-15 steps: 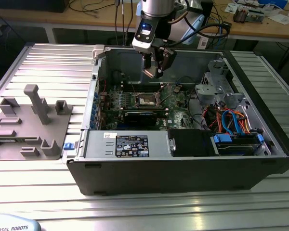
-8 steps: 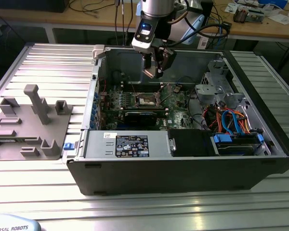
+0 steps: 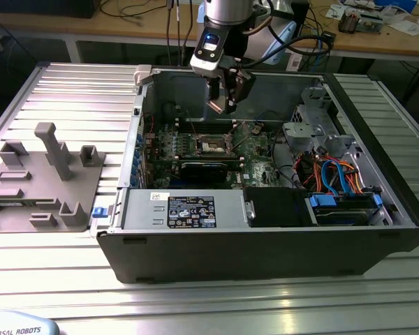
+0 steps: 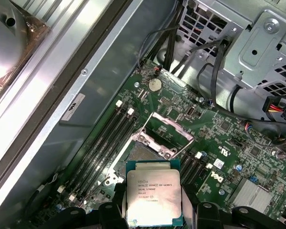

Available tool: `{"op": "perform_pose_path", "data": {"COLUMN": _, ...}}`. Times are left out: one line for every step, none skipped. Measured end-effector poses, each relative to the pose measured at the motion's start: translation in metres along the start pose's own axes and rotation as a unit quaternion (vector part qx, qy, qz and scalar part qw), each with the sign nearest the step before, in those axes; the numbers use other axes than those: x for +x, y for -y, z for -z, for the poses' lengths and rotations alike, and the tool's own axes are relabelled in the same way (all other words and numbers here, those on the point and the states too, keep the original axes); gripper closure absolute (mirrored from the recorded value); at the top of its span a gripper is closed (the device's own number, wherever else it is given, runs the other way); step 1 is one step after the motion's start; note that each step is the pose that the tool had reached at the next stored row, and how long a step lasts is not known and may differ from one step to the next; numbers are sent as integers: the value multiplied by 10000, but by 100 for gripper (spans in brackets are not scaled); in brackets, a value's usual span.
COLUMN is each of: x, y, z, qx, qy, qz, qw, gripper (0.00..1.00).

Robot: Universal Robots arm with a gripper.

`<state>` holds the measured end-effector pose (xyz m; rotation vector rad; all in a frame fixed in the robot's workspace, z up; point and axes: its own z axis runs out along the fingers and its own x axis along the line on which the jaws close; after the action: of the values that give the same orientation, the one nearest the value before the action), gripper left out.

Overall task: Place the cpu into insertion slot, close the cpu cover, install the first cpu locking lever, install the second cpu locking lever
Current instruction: 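Place the cpu into insertion slot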

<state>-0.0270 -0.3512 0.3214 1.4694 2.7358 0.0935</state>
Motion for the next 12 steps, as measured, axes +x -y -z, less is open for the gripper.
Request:
{"op": "perform_pose_path", "data": {"x": 0, "y": 0, "z": 0, "qx": 0, "qy": 0, "qz": -9, "qw": 10000, "gripper": 46}}
{"op": "perform_pose_path", "data": {"x": 0, "y": 0, "z": -1, "qx": 0, "qy": 1, "qz": -16, "qw": 10000, "gripper": 46}}
{"op": "perform_pose_path", "data": {"x": 0, "y": 0, "z": -1, "qx": 0, "qy": 2, "qz": -23, "qw": 10000, "gripper": 46}}
{"op": "perform_pose_path", "data": {"x": 0, "y": 0, "z": -1, "qx": 0, "qy": 2, "qz": -29, "qw": 10000, "gripper": 46}}
{"op": "perform_pose_path", "data": {"x": 0, "y": 0, "z": -1, "qx": 0, "qy": 3, "qz": -42, "qw": 10000, "gripper": 46}}
{"op": "perform_pose_path", "data": {"x": 0, "y": 0, "z": -2, "qx": 0, "qy": 3, "qz": -49, "qw": 10000, "gripper": 46}}
{"op": "perform_pose_path", "data": {"x": 0, "y": 0, "z": -2, "qx": 0, "qy": 4, "qz": -57, "qw": 10000, "gripper": 46}}
{"op": "perform_pose_path", "data": {"x": 0, "y": 0, "z": -2, "qx": 0, "qy": 4, "qz": -63, "qw": 10000, "gripper": 46}}
{"op": "perform_pose_path", "data": {"x": 0, "y": 0, "z": -2, "qx": 0, "qy": 5, "qz": -69, "qw": 10000, "gripper": 46}}
{"op": "perform_pose_path", "data": {"x": 0, "y": 0, "z": -3, "qx": 0, "qy": 5, "qz": -75, "qw": 10000, "gripper": 46}}
{"op": "perform_pose_path", "data": {"x": 0, "y": 0, "z": -3, "qx": 0, "qy": 6, "qz": -82, "qw": 10000, "gripper": 46}}
{"op": "perform_pose_path", "data": {"x": 0, "y": 0, "z": -3, "qx": 1, "qy": 6, "qz": -88, "qw": 10000, "gripper": 46}}
